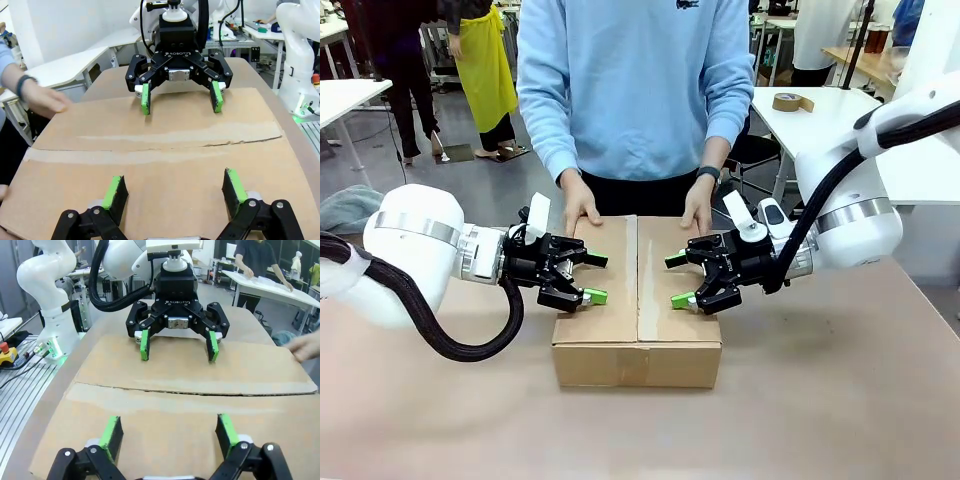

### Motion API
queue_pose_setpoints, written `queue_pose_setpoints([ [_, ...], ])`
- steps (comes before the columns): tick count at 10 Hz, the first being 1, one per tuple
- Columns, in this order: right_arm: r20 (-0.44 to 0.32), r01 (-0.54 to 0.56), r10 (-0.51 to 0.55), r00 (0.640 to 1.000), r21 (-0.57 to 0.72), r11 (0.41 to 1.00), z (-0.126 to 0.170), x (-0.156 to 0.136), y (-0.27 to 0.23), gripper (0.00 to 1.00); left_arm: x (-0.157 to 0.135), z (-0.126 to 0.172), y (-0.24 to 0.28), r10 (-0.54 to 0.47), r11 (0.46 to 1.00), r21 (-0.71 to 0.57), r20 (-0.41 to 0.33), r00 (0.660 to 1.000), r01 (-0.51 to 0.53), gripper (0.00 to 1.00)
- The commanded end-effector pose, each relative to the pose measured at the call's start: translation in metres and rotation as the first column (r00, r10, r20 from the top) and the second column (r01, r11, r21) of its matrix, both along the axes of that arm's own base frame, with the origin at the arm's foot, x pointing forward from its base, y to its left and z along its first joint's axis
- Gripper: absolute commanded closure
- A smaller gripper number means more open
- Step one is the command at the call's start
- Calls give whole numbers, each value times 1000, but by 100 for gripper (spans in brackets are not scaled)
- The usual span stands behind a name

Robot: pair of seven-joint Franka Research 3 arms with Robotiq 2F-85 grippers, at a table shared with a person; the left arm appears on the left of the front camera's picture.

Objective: Pack the gift set into the box.
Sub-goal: Press and hold the closed box until the human finishes sealing it.

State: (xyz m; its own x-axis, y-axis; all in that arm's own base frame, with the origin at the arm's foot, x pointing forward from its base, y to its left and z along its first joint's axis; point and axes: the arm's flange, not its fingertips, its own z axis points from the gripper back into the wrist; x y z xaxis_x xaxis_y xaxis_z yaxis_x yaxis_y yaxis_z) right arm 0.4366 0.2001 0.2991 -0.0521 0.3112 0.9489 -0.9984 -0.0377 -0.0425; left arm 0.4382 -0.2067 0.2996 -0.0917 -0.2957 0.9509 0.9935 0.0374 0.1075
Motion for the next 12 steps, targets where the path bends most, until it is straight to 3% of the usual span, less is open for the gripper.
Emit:
queue_pose_setpoints([
  [1, 3, -1, 1, 1000, -3, 1000, -1, 0, 0, 0, -1, 0, 0, -1, 1000, -4, 1, 1000, 1, 0],
  [12, 3, -1, 1, 1000, -3, 1000, -1, 0, 0, 0, -1, 0, 0, -1, 1000, -4, 1, 1000, 1, 0],
])
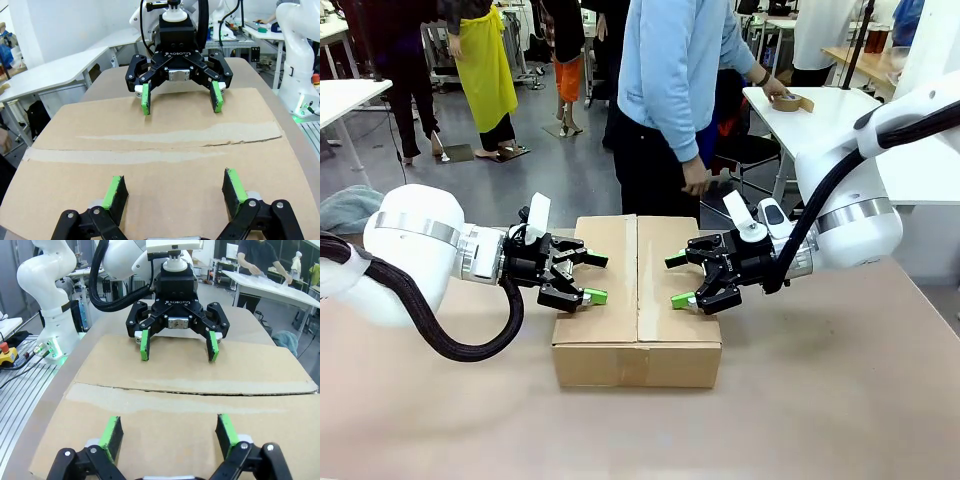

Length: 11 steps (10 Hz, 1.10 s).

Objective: Pack the gift set into the box.
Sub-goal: Press and hold the closed box until the human finishes sealing it.

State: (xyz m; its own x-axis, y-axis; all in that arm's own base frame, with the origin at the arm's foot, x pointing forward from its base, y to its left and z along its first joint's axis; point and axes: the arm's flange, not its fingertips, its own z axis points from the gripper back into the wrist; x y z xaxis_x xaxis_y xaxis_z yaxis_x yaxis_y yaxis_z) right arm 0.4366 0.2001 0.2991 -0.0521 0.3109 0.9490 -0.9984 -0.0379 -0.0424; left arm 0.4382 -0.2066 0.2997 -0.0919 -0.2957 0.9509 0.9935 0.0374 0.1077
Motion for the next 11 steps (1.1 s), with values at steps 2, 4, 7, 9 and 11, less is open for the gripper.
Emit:
queue_pose_setpoints([
  [2, 4, -1, 1, 1000, -3, 1000, -1, 0, 0, 0, -1, 0, 0, -1, 1000, -4, 1, 1000, 1, 0],
  [4, 4, -1, 1, 1000, -3, 1000, -1, 0, 0, 0, -1, 0, 0, -1, 1000, -4, 1, 1000, 1, 0],
  [7, 4, -1, 1, 1000, -3, 1000, -1, 0, 0, 0, -1, 0, 0, -1, 1000, -4, 1, 1000, 1, 0],
  [9, 4, -1, 1, 1000, -3, 1000, -1, 0, 0, 0, -1, 0, 0, -1, 1000, -4, 1, 1000, 1, 0],
  [11, 4, -1, 1, 1000, -3, 1000, -1, 0, 0, 0, -1, 0, 0, -1, 1000, -4, 1, 1000, 1, 0],
])
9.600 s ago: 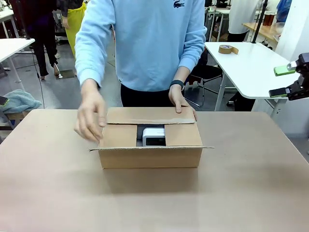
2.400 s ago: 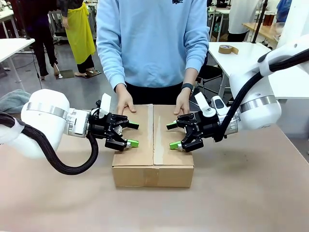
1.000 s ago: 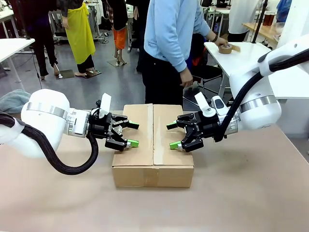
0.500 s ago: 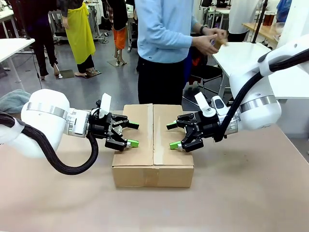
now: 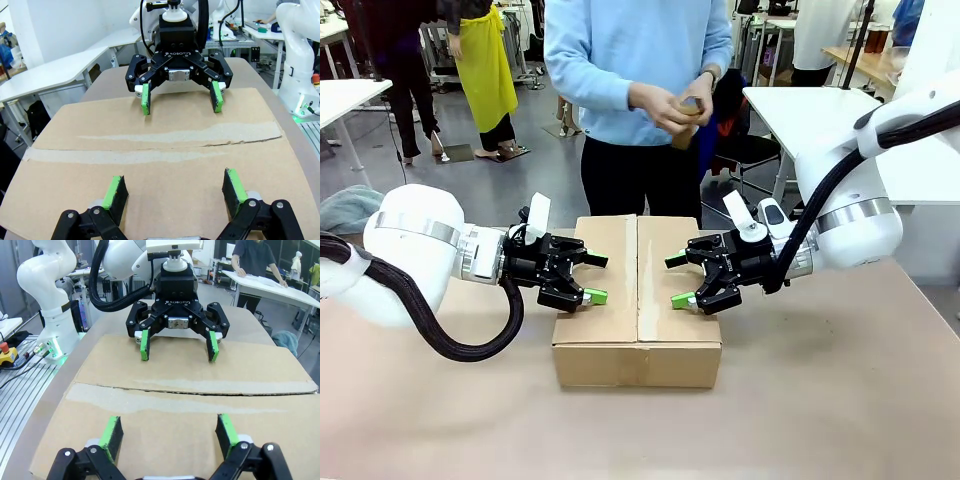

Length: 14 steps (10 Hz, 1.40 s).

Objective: Pack the gift set into the box.
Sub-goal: Press and hold the closed box until the human finishes sealing it.

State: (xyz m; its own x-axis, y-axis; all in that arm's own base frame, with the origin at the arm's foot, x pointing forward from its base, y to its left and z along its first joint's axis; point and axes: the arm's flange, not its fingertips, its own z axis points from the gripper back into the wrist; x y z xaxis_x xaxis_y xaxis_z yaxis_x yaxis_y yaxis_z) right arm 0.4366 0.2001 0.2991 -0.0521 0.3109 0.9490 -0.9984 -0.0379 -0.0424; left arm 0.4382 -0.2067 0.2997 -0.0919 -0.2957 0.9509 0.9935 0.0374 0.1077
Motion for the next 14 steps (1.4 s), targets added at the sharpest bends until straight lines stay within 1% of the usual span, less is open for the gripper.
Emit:
queue_pose_setpoints([
  [1, 4, -1, 1, 1000, -3, 1000, -1, 0, 0, 0, -1, 0, 0, -1, 1000, -4, 1, 1000, 1, 0],
  [14, 4, -1, 1, 1000, -3, 1000, -1, 0, 0, 0, -1, 0, 0, -1, 1000, -4, 1, 1000, 1, 0],
])
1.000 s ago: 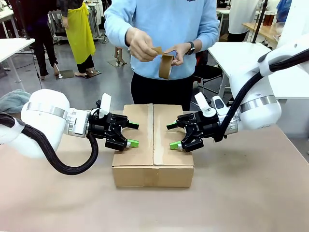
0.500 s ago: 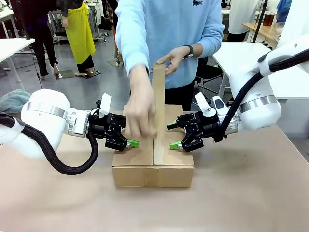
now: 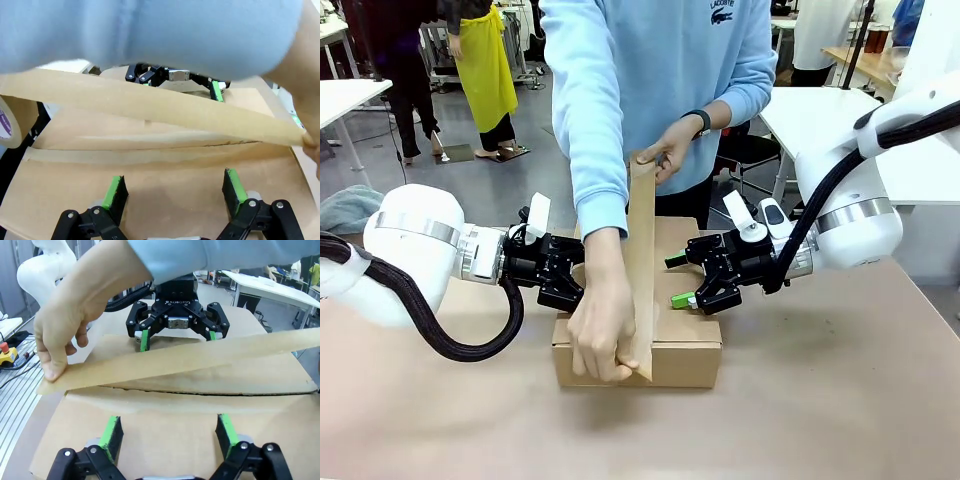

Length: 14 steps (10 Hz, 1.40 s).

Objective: Pack the gift set into the box.
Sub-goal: Press and hold the closed box until the human finishes sealing it.

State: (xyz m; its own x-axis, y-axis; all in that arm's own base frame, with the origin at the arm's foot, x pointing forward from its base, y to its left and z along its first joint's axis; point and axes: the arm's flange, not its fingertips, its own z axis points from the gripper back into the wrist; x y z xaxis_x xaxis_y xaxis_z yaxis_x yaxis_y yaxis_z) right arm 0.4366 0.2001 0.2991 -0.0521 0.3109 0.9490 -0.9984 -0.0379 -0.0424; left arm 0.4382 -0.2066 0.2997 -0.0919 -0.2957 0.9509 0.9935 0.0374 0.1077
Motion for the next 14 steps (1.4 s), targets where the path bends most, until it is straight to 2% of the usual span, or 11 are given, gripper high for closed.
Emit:
queue_pose_setpoints([
  [1, 4, -1, 1, 1000, -3, 1000, -1, 0, 0, 0, -1, 0, 0, -1, 1000, -4, 1, 1000, 1, 0],
  [14, 4, -1, 1, 1000, -3, 1000, -1, 0, 0, 0, -1, 0, 0, -1, 1000, -4, 1, 1000, 1, 0],
])
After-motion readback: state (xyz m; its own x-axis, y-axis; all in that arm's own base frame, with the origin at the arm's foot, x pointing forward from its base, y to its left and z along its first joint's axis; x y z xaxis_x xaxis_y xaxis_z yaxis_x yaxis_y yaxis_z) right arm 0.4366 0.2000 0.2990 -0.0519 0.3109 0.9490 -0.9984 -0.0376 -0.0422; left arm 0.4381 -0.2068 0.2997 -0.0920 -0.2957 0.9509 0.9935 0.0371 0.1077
